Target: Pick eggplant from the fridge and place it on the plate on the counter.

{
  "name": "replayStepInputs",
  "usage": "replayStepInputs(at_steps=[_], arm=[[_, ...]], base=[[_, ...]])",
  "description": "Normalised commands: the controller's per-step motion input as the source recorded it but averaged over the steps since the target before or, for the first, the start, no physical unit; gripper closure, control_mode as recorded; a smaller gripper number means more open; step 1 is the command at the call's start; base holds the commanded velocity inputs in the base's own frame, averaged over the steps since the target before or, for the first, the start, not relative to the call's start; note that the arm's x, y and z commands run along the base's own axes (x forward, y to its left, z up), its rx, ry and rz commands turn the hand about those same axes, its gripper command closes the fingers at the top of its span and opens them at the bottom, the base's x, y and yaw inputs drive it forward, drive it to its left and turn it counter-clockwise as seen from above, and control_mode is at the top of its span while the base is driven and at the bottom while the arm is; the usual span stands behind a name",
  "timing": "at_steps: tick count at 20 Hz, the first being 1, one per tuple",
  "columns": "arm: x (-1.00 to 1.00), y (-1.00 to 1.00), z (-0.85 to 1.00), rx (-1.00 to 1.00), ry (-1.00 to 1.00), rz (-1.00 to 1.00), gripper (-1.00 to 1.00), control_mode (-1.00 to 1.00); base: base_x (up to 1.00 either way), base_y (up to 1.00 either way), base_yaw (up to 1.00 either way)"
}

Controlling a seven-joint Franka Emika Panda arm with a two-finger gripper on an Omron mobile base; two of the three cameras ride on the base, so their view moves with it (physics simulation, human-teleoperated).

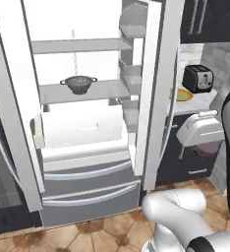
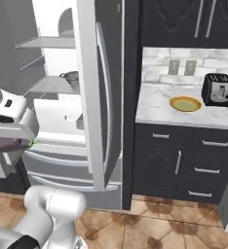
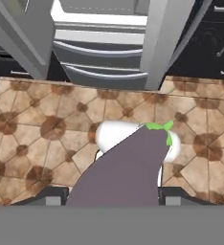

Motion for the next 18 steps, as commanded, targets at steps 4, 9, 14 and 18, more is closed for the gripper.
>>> replayStepInputs(at_steps=[4,9,14,18], arm=[[0.0,0.0,0.0,0.0,0.0,0.0,1.0,1.0],[0.0,0.0,0.0,0.0,0.0,0.0,1.0,1.0],[0.0,0.0,0.0,0.0,0.0,0.0,1.0,1.0],[0.0,0.0,0.0,0.0,0.0,0.0,1.0,1.0]], base=[[0.0,-1.0,-0.02],[0.0,-1.0,-0.01],[0.1,-0.97,0.0],[0.49,-0.64,0.0]])
